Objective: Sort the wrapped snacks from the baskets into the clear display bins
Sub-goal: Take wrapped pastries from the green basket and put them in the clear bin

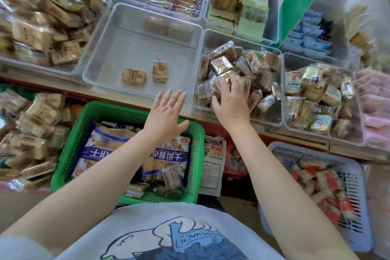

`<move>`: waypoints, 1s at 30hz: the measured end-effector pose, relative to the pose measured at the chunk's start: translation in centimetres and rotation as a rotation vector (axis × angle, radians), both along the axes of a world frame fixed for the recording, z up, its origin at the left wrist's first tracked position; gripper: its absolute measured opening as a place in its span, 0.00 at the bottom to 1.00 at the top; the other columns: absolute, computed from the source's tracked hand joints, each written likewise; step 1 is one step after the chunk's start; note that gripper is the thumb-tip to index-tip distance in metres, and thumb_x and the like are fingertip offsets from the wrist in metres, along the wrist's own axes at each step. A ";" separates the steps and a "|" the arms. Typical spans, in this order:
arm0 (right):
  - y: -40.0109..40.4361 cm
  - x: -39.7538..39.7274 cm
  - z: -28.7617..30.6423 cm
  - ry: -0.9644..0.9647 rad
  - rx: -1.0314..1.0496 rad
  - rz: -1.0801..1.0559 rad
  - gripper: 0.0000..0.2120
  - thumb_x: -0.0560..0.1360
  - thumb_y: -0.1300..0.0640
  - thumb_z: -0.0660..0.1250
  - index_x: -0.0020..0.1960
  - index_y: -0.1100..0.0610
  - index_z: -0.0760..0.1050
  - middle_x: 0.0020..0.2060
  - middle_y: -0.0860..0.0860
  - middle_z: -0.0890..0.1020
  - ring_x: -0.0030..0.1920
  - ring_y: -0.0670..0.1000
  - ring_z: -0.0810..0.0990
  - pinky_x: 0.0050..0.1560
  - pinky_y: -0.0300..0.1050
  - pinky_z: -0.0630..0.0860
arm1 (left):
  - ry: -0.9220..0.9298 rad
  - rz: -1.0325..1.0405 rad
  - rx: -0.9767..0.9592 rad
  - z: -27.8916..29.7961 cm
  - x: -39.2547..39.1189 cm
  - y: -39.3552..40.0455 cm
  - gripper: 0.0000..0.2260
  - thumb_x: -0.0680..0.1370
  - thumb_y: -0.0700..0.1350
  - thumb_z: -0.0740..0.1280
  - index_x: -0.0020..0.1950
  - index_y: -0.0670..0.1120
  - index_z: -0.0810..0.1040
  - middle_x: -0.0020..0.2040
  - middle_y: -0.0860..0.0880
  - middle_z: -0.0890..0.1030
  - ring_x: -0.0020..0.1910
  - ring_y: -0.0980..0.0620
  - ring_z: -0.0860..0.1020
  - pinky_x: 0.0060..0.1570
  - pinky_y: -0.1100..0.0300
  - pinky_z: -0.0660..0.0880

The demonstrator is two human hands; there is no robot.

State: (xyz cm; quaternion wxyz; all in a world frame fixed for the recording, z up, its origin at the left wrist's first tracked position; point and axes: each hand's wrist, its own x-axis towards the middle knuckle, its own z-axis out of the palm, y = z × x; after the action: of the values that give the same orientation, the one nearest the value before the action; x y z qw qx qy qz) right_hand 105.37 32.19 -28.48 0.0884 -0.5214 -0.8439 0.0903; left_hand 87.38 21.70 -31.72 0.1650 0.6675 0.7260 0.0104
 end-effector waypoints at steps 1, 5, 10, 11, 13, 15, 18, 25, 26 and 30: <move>-0.3 0.1 -0.2 0.009 0.025 -0.003 0.24 0.80 0.59 0.64 0.74 0.60 0.66 0.75 0.65 0.63 0.78 0.64 0.57 0.75 0.58 0.59 | 0.012 -0.006 -0.010 0.0 0.0 0.0 0.37 0.80 0.63 0.54 0.82 0.50 0.41 0.82 0.49 0.45 0.80 0.48 0.39 0.76 0.49 0.34; 0.5 0.5 -0.5 -0.004 0.086 -0.006 0.22 0.81 0.62 0.63 0.75 0.60 0.68 0.74 0.65 0.66 0.77 0.65 0.61 0.76 0.57 0.56 | 0.032 -0.017 -0.017 -0.1 0.0 0.0 0.39 0.79 0.64 0.55 0.81 0.50 0.39 0.82 0.49 0.43 0.80 0.48 0.38 0.76 0.48 0.33; 1.5 -1.1 0.7 -0.023 -0.010 -0.045 0.24 0.81 0.56 0.64 0.76 0.58 0.66 0.75 0.63 0.65 0.77 0.64 0.59 0.77 0.62 0.57 | 0.025 -0.040 -0.027 0.0 -0.2 0.0 0.39 0.79 0.63 0.56 0.81 0.49 0.39 0.82 0.48 0.43 0.80 0.47 0.39 0.77 0.47 0.35; 1.1 -1.6 0.8 -0.019 0.023 -0.049 0.25 0.81 0.55 0.64 0.76 0.57 0.66 0.75 0.62 0.66 0.77 0.64 0.60 0.77 0.62 0.57 | 0.014 -0.047 -0.025 0.1 -0.3 0.0 0.39 0.79 0.62 0.57 0.81 0.50 0.39 0.82 0.49 0.43 0.80 0.48 0.39 0.77 0.47 0.35; -0.7 -2.4 1.2 0.024 0.166 -0.027 0.23 0.78 0.56 0.65 0.72 0.57 0.70 0.71 0.61 0.71 0.74 0.62 0.66 0.72 0.62 0.63 | -0.061 -0.051 0.049 0.2 -0.6 -0.3 0.36 0.79 0.58 0.59 0.82 0.49 0.45 0.82 0.48 0.46 0.80 0.48 0.41 0.78 0.49 0.37; -3.2 -3.0 0.9 0.140 0.261 0.027 0.17 0.75 0.60 0.65 0.63 0.59 0.76 0.62 0.59 0.76 0.65 0.60 0.73 0.63 0.57 0.70 | -0.188 0.000 0.254 0.2 -1.0 -1.8 0.31 0.78 0.50 0.63 0.79 0.46 0.59 0.80 0.45 0.57 0.80 0.46 0.50 0.78 0.49 0.47; -6.9 -3.1 -1.1 0.268 0.120 0.125 0.09 0.75 0.62 0.62 0.52 0.61 0.79 0.47 0.56 0.80 0.49 0.57 0.78 0.48 0.52 0.76 | -0.244 0.175 0.504 -1.6 -1.9 -5.2 0.20 0.75 0.43 0.66 0.66 0.41 0.74 0.64 0.42 0.74 0.63 0.42 0.70 0.64 0.48 0.70; -12.0 -3.5 -6.6 0.108 -0.535 -0.012 0.09 0.80 0.60 0.59 0.52 0.56 0.78 0.45 0.51 0.80 0.45 0.54 0.78 0.42 0.49 0.75 | -0.281 0.005 -0.639 -5.9 -4.2 -10.6 0.14 0.79 0.53 0.67 0.61 0.49 0.78 0.57 0.50 0.81 0.51 0.49 0.78 0.49 0.53 0.79; -12.5 -3.6 -7.0 0.097 -0.562 -0.020 0.09 0.80 0.60 0.59 0.52 0.56 0.78 0.45 0.51 0.80 0.44 0.53 0.77 0.40 0.47 0.73 | -0.246 -0.045 -0.721 -6.3 -4.1 -11.4 0.16 0.78 0.55 0.68 0.61 0.48 0.78 0.56 0.49 0.81 0.52 0.48 0.79 0.51 0.52 0.79; -13.8 -3.9 -8.1 0.052 -0.617 -0.030 0.10 0.81 0.60 0.58 0.52 0.57 0.78 0.46 0.50 0.79 0.39 0.49 0.74 0.35 0.43 0.66 | -0.056 -0.232 -0.830 -8.2 -2.7 -13.8 0.21 0.77 0.60 0.65 0.62 0.48 0.76 0.54 0.48 0.80 0.51 0.46 0.79 0.43 0.53 0.76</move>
State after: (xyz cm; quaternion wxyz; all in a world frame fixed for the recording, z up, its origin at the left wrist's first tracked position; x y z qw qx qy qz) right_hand 101.43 18.41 -36.58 -0.0513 -0.5334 -0.7663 0.3545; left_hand 84.67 7.91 -39.90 0.4390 0.6214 0.5839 -0.2830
